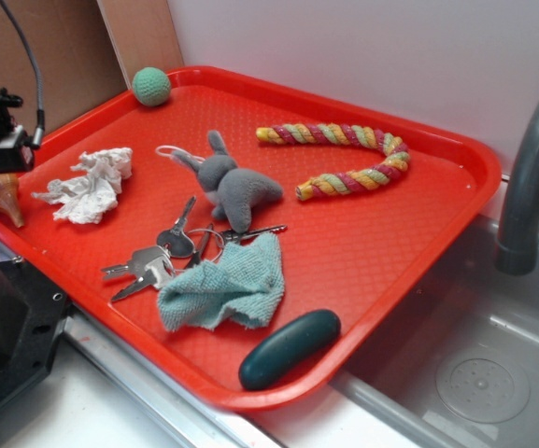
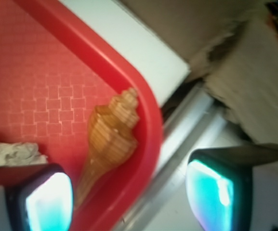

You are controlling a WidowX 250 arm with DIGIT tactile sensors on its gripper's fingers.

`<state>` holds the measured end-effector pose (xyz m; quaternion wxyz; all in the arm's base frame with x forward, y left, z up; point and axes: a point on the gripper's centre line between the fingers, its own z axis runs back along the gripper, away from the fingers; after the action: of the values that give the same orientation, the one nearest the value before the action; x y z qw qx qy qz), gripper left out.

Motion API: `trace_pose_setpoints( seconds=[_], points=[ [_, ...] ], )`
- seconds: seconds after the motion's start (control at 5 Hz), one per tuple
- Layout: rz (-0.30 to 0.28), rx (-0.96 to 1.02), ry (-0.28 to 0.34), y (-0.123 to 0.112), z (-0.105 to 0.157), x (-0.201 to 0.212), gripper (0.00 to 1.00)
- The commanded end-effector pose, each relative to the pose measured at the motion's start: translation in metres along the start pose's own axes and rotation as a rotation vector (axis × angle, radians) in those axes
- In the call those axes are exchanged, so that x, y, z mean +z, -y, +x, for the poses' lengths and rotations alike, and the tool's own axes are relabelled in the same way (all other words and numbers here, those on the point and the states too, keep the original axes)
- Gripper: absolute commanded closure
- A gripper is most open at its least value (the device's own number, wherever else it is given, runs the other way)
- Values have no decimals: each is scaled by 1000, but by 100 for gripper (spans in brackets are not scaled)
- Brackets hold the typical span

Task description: Grab the shell.

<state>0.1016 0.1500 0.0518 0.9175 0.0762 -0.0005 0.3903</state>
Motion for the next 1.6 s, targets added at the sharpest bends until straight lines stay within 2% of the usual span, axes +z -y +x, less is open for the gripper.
trace_pose_setpoints(
  seconds=[0.0, 0.2, 0.4, 0.6, 0.8, 1.0, 1.2, 1.4],
  points=[
    [18, -112, 49, 21, 9, -6, 0],
    [39, -150, 40, 29, -4, -20, 0],
    [65, -177, 25, 45, -5, -21, 0],
    [59, -175, 38, 40, -8, -16, 0],
    [-13, -217, 34, 36, -5, -25, 0],
    [-69, -215, 55, 26, -11, -26, 0],
    [-162, -196, 90, 22, -14, -20, 0],
    [-124, -231, 80, 37, -10, -18, 0]
  ],
)
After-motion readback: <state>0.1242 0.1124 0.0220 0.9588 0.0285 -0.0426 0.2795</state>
